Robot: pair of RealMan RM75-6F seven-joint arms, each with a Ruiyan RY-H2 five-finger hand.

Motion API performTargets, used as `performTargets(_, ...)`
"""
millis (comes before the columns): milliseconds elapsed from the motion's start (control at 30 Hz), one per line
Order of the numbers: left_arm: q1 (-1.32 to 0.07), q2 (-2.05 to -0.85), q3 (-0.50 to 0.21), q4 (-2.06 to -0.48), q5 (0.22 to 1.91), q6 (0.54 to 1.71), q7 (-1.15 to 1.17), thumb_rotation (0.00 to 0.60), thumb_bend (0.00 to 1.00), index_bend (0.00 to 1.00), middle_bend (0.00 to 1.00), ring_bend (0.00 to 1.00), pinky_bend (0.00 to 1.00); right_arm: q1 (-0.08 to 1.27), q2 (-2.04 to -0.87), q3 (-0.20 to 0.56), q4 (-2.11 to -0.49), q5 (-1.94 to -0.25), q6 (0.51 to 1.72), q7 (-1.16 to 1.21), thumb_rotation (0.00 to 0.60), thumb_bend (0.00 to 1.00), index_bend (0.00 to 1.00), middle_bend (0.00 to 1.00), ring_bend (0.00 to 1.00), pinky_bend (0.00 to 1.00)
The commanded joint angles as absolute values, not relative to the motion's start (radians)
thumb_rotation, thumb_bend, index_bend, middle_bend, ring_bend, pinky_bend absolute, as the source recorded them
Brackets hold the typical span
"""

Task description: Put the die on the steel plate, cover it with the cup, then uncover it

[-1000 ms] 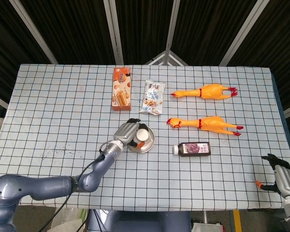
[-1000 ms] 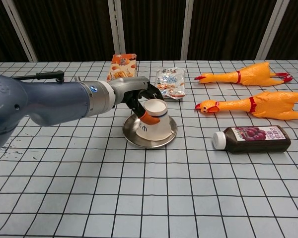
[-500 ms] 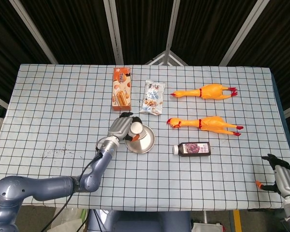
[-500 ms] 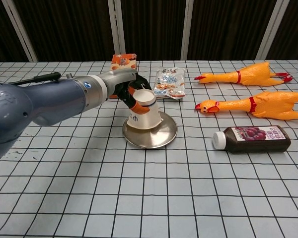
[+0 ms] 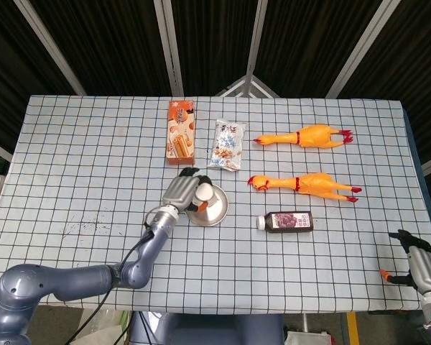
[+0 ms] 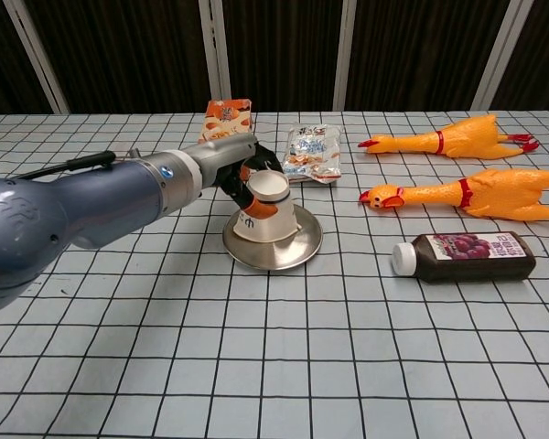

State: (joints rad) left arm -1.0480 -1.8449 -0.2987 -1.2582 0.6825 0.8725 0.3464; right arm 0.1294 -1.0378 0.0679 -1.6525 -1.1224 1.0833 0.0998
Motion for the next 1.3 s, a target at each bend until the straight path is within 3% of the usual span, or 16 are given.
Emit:
performTargets(33, -1.046, -1.85, -0.301, -1.258, 0.7, 0.854, 0.325, 0.6, 0.48, 0.48, 0.33, 0.08, 0.0, 0.13, -1.038, 0.068, -1.652, -1.123, 1.083, 0.1, 0.6, 0.23, 0.2, 0.1, 0.1, 0.0)
performTargets(433, -1.045, -1.799, -0.304, -1.317, 0.688, 0.635, 0.201, 0.6, 0.47, 0.49, 0.31, 0.05, 0.0, 0.131, -1.037, 0.067, -1.655, -1.12, 1.081, 0.096, 0.6, 0.23, 0.2, 0.1, 0.1, 0.0)
performTargets(600, -1.055, -1.784, -0.301, -1.324, 0.67, 0.593, 0.178, 0.6, 0.48, 0.49, 0.32, 0.05, 0.0, 0.13, -1.037, 0.068, -1.656, -1.116, 1.084, 0.095, 0.6, 0.23, 0.2, 0.1, 0.1, 0.0)
performTargets(1300, -1.028, -1.881, -0.263, -1.207, 0.858, 0.888, 0.243, 0.6, 0.47, 0.5, 0.32, 0.05, 0.0, 0.132, -1.035, 0.065, -1.657, -1.115, 1.076, 0.098, 0.6, 0.23, 0.2, 0.1, 0.1, 0.0)
